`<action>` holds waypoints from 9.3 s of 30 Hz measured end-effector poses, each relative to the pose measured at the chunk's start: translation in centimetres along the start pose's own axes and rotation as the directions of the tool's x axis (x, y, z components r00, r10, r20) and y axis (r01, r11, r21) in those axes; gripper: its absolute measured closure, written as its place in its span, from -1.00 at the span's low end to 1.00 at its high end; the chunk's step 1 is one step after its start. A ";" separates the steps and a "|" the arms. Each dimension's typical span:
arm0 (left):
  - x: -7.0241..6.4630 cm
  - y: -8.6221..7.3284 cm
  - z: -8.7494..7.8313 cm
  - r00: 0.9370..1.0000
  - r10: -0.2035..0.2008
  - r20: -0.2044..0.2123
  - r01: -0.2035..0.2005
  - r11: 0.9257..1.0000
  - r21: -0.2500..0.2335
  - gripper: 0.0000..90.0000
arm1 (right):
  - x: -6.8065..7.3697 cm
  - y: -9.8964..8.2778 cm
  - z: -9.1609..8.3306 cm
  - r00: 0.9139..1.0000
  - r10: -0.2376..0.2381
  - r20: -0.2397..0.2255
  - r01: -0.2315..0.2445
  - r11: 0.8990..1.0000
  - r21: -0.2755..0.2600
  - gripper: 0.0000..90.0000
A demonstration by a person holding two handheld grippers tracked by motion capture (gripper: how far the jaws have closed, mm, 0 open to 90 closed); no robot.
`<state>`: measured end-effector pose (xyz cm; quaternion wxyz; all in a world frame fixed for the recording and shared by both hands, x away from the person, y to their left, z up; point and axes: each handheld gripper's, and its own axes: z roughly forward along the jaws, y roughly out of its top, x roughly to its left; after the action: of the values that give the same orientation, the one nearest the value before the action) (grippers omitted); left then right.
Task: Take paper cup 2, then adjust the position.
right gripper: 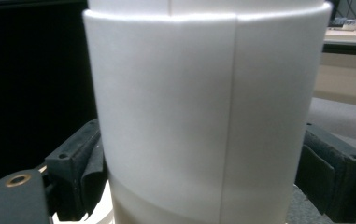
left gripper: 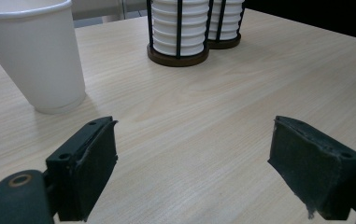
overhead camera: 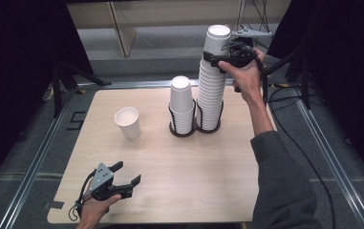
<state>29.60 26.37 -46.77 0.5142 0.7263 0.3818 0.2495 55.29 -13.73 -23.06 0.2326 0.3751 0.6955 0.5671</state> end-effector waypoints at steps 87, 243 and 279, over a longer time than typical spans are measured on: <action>-1.6 1.0 2.7 0.989 0.069 0.127 -0.059 0.995 -0.079 -0.68 | 6.6 -14.2 -8.6 0.979 -0.022 -0.201 0.014 0.999 -0.044 -0.61; -2.4 1.2 2.1 0.976 0.120 0.180 -0.098 0.987 -0.124 -0.83 | 21.4 -17.8 -0.1 0.778 -0.013 -0.628 0.094 0.991 0.095 -0.43; -2.2 1.5 1.7 0.971 0.149 0.188 -0.106 0.970 -0.220 -0.76 | 19.7 -17.5 -0.3 0.740 0.146 -0.656 -0.083 0.989 0.126 -0.44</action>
<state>30.04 23.33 -45.89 0.6066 0.7133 0.2511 0.2452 38.51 0.22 -37.79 -0.0816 0.2011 0.7326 0.6451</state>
